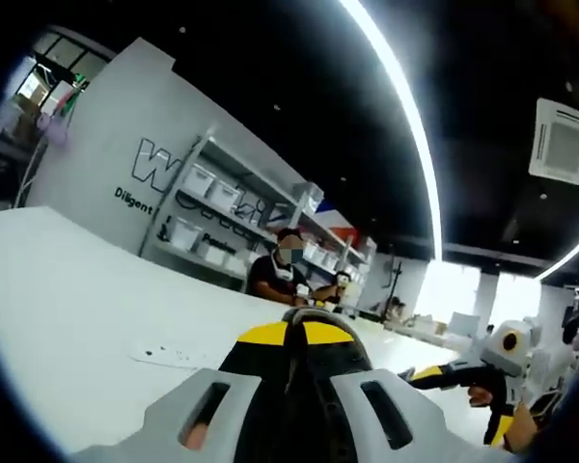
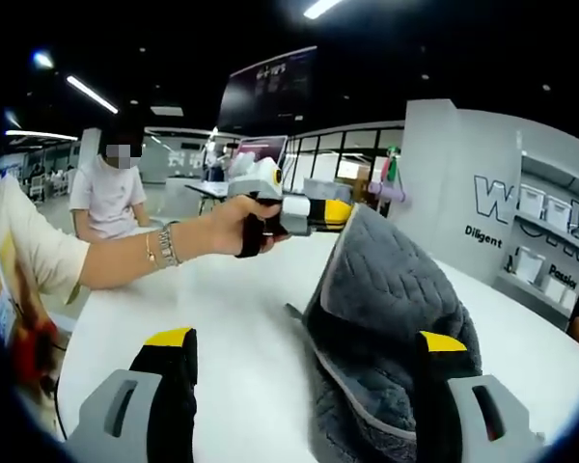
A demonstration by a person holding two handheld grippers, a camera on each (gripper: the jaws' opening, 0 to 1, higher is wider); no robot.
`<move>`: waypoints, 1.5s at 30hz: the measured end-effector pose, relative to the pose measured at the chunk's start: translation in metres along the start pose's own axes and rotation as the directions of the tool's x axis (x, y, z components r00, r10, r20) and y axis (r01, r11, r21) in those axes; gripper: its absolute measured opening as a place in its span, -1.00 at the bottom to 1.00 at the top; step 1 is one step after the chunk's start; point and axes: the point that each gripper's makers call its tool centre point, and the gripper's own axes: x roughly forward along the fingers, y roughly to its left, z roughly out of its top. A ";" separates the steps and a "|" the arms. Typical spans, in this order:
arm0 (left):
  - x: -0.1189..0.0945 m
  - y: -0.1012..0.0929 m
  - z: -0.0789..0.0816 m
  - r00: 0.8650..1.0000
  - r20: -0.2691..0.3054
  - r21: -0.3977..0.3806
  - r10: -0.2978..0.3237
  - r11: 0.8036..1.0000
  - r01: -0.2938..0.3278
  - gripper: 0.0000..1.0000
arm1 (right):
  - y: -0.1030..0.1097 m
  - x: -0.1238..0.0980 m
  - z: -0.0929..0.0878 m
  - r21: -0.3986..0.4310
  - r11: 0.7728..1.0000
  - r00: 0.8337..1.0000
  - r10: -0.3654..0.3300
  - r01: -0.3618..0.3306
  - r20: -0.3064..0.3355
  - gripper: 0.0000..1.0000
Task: Fold the towel on the table until its edges align and the towel forms a compact rectangular stack.
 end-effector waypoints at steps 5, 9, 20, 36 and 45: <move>-0.007 0.015 0.010 0.999 0.018 -0.008 0.033 0.999 -0.033 -0.95 | 0.000 0.000 -0.001 0.001 1.000 1.000 0.000 0.000 -0.005 0.89; -0.012 0.019 0.017 0.999 0.029 0.006 0.044 0.999 -0.044 -0.95 | 0.000 0.000 -0.001 0.003 1.000 1.000 0.000 0.000 -0.005 0.89; -0.031 0.041 0.039 0.990 0.095 -0.015 0.108 0.994 -0.107 -0.95 | 0.001 0.000 -0.002 0.001 1.000 1.000 0.001 -0.001 -0.007 0.89; -0.062 0.104 0.038 0.941 0.119 -0.035 0.317 0.949 -0.315 -0.95 | 0.001 -0.001 -0.002 0.000 1.000 1.000 0.002 -0.002 -0.010 0.90; -0.074 0.125 0.026 0.907 0.093 0.039 0.412 0.908 -0.416 -0.95 | 0.001 -0.002 -0.001 -0.001 1.000 1.000 0.003 -0.003 -0.009 0.90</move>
